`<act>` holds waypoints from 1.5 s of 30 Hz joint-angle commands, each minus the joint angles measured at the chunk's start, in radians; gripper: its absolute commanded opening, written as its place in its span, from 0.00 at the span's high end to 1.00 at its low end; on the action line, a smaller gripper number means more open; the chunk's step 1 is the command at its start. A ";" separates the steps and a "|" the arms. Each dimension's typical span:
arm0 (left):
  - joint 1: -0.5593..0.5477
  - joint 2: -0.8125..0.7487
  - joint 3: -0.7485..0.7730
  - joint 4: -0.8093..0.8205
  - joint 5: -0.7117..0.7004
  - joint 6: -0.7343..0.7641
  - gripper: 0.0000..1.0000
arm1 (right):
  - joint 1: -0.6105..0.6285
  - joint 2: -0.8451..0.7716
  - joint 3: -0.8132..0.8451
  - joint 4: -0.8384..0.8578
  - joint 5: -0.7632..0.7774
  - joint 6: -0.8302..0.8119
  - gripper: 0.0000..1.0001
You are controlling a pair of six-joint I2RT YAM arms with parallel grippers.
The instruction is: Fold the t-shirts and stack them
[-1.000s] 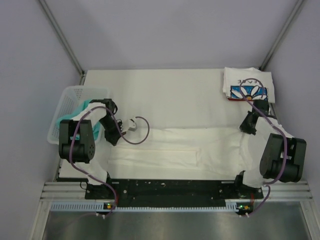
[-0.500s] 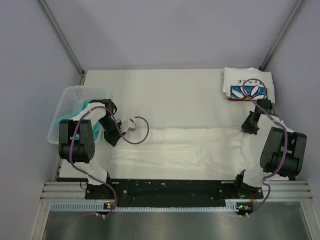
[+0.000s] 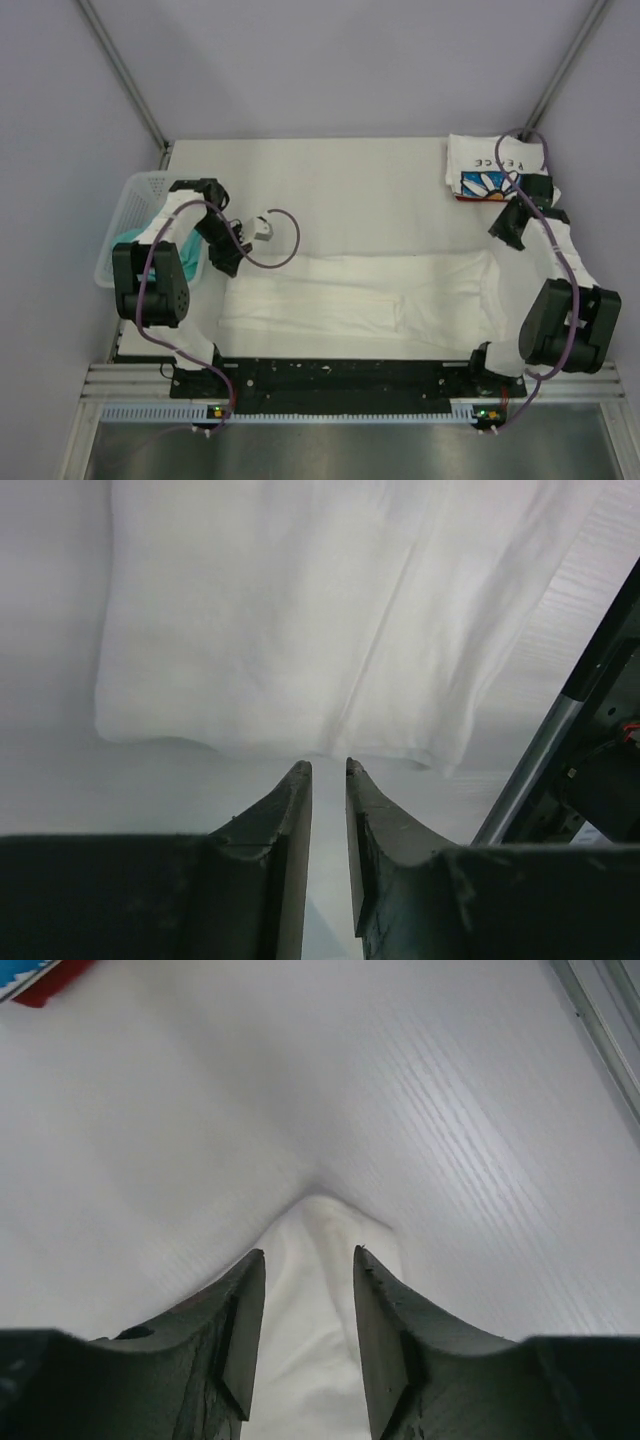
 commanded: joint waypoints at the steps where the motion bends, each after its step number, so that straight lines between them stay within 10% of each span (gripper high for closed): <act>1: -0.047 0.013 0.070 0.058 0.041 -0.147 0.82 | 0.145 -0.055 0.016 -0.031 0.069 0.037 0.68; 4: -0.058 0.088 0.104 0.164 0.027 -0.267 0.92 | 0.165 -0.001 -0.054 0.002 -0.067 0.109 1.00; 12: -0.057 0.208 0.052 0.340 -0.100 -0.402 0.98 | 0.165 0.134 -0.128 0.125 -0.117 0.154 1.00; 28: -0.012 0.239 0.124 0.394 -0.171 -0.461 0.92 | 0.167 0.432 0.350 0.053 -0.129 0.050 1.00; 33: -0.012 0.159 0.123 0.345 -0.102 -0.425 0.80 | 0.164 0.147 0.202 0.023 -0.006 -0.011 0.63; 40: -0.024 0.076 0.130 0.296 -0.037 -0.375 0.71 | 0.103 -0.103 -0.063 -0.073 -0.061 0.128 0.36; 45: -0.034 0.007 0.104 0.262 -0.004 -0.355 0.69 | -0.061 -0.257 -0.284 -0.076 -0.128 0.313 0.42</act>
